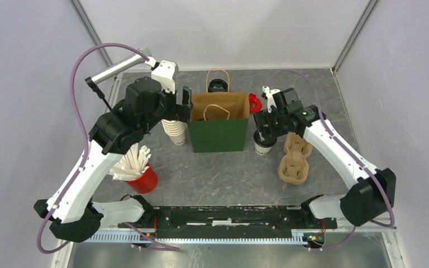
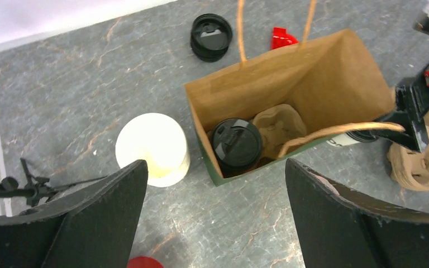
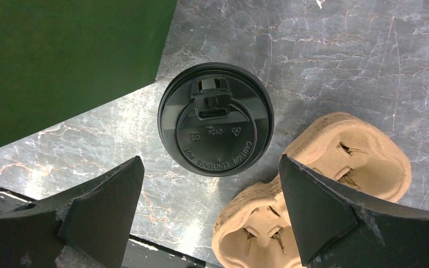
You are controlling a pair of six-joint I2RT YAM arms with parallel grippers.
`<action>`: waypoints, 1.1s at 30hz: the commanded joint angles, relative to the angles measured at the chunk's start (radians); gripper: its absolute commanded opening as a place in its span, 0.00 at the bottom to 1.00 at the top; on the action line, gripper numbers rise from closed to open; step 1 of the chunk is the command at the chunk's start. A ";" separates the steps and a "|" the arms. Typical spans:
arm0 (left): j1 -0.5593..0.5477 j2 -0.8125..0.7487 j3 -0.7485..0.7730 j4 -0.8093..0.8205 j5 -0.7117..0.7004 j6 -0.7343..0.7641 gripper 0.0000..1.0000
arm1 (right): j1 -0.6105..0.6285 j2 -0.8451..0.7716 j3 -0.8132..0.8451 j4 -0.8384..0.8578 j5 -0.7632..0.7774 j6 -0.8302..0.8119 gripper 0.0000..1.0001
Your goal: Pack the takeout coffee
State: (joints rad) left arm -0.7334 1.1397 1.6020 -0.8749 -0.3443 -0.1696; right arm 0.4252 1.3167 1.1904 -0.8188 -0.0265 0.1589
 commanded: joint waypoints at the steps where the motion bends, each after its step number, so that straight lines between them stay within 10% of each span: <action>1: 0.116 0.024 0.070 -0.067 0.099 -0.098 0.97 | -0.002 0.051 0.065 -0.013 0.000 -0.077 0.98; 33: 0.262 0.000 0.010 -0.075 0.204 -0.110 0.97 | -0.002 0.173 0.060 0.036 -0.004 -0.131 0.97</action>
State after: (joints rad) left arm -0.4786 1.1526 1.6127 -0.9638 -0.1535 -0.2642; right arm 0.4252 1.4834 1.2343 -0.8230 -0.0448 0.0425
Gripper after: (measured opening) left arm 0.968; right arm 0.976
